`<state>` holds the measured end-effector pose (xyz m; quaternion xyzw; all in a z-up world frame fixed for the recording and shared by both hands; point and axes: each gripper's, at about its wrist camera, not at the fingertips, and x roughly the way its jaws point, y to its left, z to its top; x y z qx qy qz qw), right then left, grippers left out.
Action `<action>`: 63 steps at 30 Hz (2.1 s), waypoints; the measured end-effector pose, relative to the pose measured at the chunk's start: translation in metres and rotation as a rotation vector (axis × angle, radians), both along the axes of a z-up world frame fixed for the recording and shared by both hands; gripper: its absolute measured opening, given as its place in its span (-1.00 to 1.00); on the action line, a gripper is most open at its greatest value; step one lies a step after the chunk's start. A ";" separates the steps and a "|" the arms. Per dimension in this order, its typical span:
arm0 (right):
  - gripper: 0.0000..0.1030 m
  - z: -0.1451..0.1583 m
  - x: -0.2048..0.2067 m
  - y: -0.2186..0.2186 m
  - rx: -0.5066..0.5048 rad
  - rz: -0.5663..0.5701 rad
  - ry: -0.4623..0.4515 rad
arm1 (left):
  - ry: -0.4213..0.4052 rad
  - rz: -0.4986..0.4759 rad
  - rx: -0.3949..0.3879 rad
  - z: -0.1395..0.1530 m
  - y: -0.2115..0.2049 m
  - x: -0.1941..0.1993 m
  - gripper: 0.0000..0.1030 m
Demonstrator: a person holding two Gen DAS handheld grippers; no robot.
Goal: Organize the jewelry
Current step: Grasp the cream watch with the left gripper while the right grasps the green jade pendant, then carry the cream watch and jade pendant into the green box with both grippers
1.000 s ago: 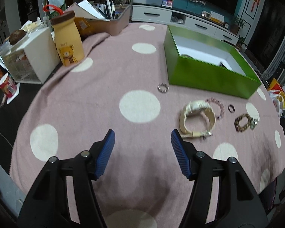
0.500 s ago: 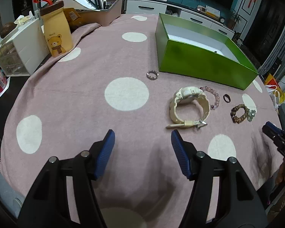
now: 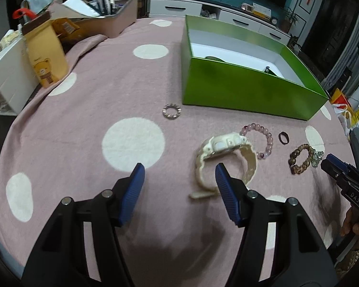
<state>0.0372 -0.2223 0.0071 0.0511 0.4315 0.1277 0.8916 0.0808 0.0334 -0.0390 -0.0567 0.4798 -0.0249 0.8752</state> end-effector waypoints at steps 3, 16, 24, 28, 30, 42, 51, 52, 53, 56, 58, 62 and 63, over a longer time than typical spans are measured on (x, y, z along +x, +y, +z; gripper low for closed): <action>-0.05 -0.002 0.003 0.001 -0.001 0.005 0.004 | 0.007 -0.034 0.012 -0.004 -0.007 0.008 0.13; -0.05 -0.009 0.013 0.004 0.005 0.018 0.015 | 0.011 -0.144 0.022 -0.016 -0.023 0.012 -0.69; -0.62 -0.008 0.010 0.013 -0.029 0.044 -0.012 | 0.004 -0.119 -0.008 -0.017 -0.016 0.007 -0.76; -0.86 -0.002 0.004 0.019 -0.044 0.061 -0.043 | 0.008 -0.088 -0.035 -0.017 -0.011 0.003 -0.81; -0.86 -0.001 0.000 0.021 -0.037 0.072 -0.049 | 0.008 -0.076 -0.038 -0.017 -0.010 0.000 -0.81; -0.86 0.038 -0.026 0.014 0.012 0.052 -0.149 | -0.043 -0.035 -0.058 0.008 0.001 -0.016 -0.81; -0.86 0.065 -0.037 0.013 0.037 0.061 -0.225 | -0.108 -0.038 -0.059 0.040 0.001 -0.026 -0.82; -0.86 0.067 -0.038 0.012 0.039 0.062 -0.230 | -0.117 -0.040 -0.058 0.045 0.000 -0.027 -0.81; -0.86 0.070 -0.038 0.012 0.044 0.063 -0.235 | -0.122 -0.040 -0.057 0.047 0.000 -0.027 -0.82; -0.86 0.074 -0.040 0.012 0.050 0.063 -0.250 | -0.145 -0.043 -0.052 0.059 -0.002 -0.028 -0.82; -0.86 0.077 -0.040 0.012 0.054 0.063 -0.260 | -0.157 -0.043 -0.050 0.065 -0.003 -0.028 -0.81; -0.86 0.084 -0.038 0.012 0.059 0.068 -0.280 | -0.182 -0.043 -0.050 0.078 -0.003 -0.026 -0.81; -0.86 0.087 -0.037 0.012 0.061 0.069 -0.287 | -0.189 -0.043 -0.046 0.081 -0.003 -0.025 -0.82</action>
